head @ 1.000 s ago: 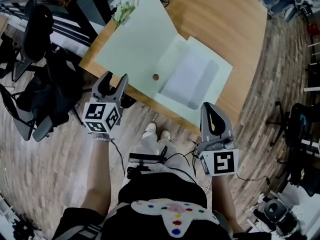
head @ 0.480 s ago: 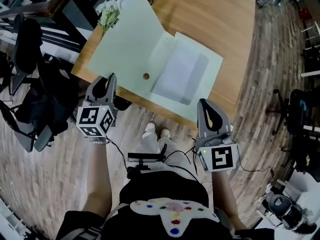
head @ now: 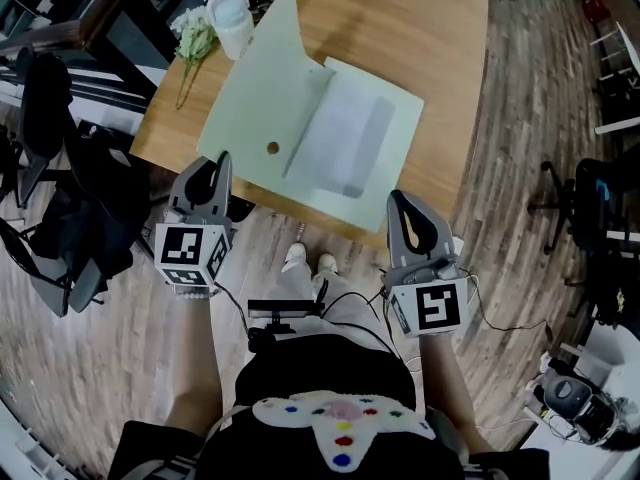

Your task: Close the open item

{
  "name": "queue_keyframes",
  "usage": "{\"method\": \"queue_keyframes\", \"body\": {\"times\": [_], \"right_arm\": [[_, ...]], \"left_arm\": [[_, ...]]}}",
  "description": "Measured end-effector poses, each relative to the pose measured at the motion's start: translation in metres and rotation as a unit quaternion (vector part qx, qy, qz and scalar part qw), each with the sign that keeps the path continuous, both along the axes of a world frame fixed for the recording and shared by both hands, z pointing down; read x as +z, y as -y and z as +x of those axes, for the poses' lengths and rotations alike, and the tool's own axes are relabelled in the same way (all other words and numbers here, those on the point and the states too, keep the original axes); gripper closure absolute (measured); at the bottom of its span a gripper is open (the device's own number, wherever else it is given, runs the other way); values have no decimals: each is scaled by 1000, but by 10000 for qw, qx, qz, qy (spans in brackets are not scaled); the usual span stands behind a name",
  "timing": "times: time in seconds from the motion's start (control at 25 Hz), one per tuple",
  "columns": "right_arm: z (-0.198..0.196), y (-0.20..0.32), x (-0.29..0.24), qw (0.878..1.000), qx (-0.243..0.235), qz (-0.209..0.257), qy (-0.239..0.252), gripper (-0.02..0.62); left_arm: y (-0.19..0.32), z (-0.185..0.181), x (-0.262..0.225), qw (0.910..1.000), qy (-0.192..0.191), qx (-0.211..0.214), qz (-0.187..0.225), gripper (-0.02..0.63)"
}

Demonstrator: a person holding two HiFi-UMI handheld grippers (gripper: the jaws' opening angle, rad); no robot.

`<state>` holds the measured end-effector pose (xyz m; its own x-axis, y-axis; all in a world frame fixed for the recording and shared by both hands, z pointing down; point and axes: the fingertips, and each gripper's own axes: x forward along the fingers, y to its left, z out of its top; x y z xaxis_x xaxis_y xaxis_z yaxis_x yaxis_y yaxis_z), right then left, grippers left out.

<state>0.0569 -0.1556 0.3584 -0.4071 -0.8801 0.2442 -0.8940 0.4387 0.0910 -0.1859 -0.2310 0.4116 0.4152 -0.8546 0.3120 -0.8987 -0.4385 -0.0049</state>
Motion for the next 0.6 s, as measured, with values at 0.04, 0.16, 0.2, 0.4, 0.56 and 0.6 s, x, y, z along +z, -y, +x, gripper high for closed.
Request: {"method": "queue_keyframes", "body": {"times": [0.04,0.16,0.2,0.4,0.56,0.6], "right_arm": [[2,-2,0,10000,12,1,3,588],[9,-6,2,10000,52,-23,-15,588],[11,-7,4,10000,85,-46,-6,588],[27,-7,22,9987,362,-260,264,588],[36,-6,46,9964,574,-477,408,524],[38,-6,53,9957,625,-523,431,518]], "left_arm": [[-2,4,-1,10000,73,62,17,588],[-8,17,-4,9994,264,236,62,589],[-9,21,-5,9991,312,284,77,589],[-15,39,-7,9976,506,471,82,589],[-19,49,-9,9969,560,539,114,589],[-20,51,-9,9967,588,555,119,589]]}}
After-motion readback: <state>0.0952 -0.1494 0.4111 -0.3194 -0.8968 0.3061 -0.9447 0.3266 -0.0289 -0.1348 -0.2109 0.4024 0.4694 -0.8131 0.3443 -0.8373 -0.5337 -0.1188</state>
